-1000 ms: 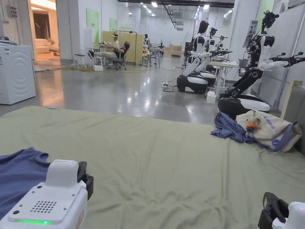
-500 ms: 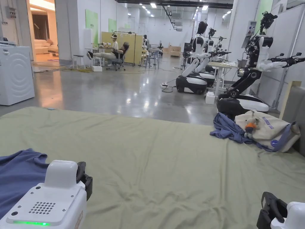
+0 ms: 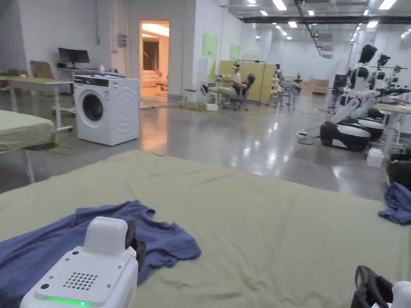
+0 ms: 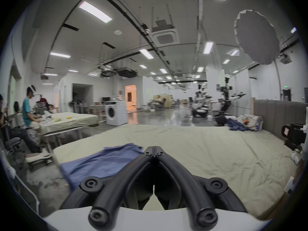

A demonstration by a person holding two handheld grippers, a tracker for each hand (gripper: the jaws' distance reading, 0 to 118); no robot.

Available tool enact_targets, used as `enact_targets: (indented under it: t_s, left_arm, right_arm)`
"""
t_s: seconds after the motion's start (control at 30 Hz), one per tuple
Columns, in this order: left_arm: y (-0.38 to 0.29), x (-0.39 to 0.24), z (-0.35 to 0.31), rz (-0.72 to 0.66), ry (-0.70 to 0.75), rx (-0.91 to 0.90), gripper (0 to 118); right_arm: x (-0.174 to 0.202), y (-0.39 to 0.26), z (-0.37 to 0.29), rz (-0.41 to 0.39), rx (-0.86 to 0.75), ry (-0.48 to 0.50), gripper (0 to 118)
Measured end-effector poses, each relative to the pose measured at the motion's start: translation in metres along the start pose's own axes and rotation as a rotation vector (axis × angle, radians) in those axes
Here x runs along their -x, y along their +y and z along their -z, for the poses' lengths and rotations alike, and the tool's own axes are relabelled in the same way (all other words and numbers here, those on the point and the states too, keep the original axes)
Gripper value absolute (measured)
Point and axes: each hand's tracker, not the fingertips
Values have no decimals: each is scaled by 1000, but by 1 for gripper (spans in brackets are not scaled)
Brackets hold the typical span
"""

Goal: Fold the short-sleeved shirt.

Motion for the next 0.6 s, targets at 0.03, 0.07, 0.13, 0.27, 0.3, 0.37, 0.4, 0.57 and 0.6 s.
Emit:
enact_targets:
  t_s: [0.03,0.07,0.13,0.27,0.3,0.37,0.4,0.57,0.6]
  left_arm:
    - [1,17,-8,-3,40,6,0]
    - [1,37,-19,-6,86,15,0]
    - [0,72,-43,-13,169,24,0]
    - [-7,122,-85,-11,305,45,0]
    - [-9,131,-92,-16,328,52,0]
    - [-14,141,-98,-27,340,56,0]
    - [-16,144,-97,-30,350,63,0]
    - [-27,145,-67,-50,318,95,0]
    - [-28,144,-52,-54,294,109,0]
  right_arm:
    - [20,2,8,0,-4,53,2]
    - [43,4,15,-1,-5,117,2]
    - [87,6,29,0,-4,240,2]
    - [161,6,35,26,1,443,2]
    - [174,5,34,33,8,477,2]
    - [189,2,34,14,6,485,2]
    - [192,0,34,12,7,493,2]
    - [181,-6,40,-3,12,476,2]
    - [177,-7,43,-15,12,465,2]
